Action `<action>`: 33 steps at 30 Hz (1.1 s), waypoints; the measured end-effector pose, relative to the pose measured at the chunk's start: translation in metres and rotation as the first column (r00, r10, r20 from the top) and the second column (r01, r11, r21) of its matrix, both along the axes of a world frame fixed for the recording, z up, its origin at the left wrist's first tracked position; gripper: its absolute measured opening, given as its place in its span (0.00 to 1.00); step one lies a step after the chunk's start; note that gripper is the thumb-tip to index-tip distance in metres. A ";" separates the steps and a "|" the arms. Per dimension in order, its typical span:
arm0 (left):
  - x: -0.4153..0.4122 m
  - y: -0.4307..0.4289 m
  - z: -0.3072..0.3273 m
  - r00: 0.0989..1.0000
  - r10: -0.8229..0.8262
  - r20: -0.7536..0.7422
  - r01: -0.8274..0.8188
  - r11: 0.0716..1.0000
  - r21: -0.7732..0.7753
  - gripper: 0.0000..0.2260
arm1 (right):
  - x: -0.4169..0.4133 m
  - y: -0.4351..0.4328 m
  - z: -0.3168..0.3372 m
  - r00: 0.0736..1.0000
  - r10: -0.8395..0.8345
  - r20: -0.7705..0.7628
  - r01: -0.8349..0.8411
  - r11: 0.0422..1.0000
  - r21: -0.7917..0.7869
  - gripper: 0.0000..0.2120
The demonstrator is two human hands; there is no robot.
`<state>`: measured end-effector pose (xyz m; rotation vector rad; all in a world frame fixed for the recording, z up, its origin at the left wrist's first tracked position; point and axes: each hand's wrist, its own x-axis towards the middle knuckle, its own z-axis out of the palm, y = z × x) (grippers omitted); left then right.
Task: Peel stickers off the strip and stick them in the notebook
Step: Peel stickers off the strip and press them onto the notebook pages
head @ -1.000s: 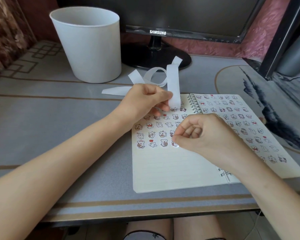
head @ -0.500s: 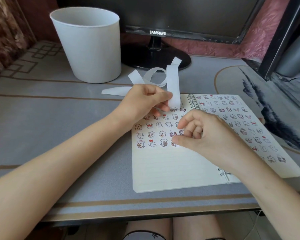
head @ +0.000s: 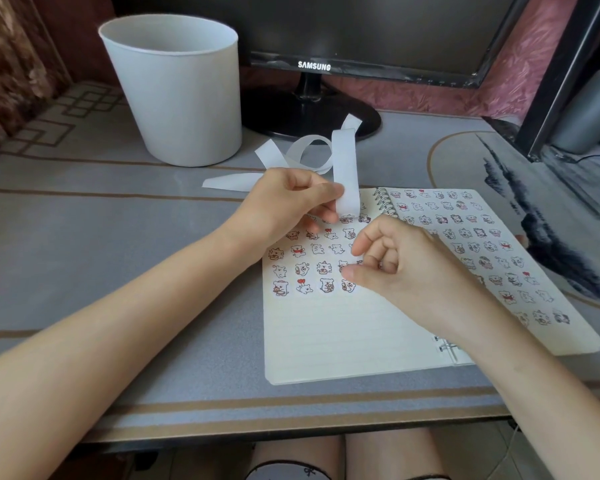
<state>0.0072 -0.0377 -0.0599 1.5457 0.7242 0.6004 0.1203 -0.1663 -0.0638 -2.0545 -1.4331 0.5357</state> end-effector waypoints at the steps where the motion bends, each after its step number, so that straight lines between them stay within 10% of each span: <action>1: 0.000 0.000 0.000 1.000 0.001 -0.001 -0.001 1.000 0.001 0.10 | 0.000 0.000 0.000 1.000 0.005 0.000 -0.005 1.000 0.004 0.09; 19: -0.001 0.000 0.000 1.000 0.000 0.007 0.000 1.000 -0.002 0.10 | 0.009 -0.002 0.008 0.986 0.111 -0.124 -0.122 0.989 -0.086 0.10; 33: 0.000 0.002 -0.002 0.999 0.011 0.047 -0.012 1.000 0.018 0.09 | 0.018 0.030 0.010 0.999 -0.008 -0.031 0.018 0.934 0.357 0.08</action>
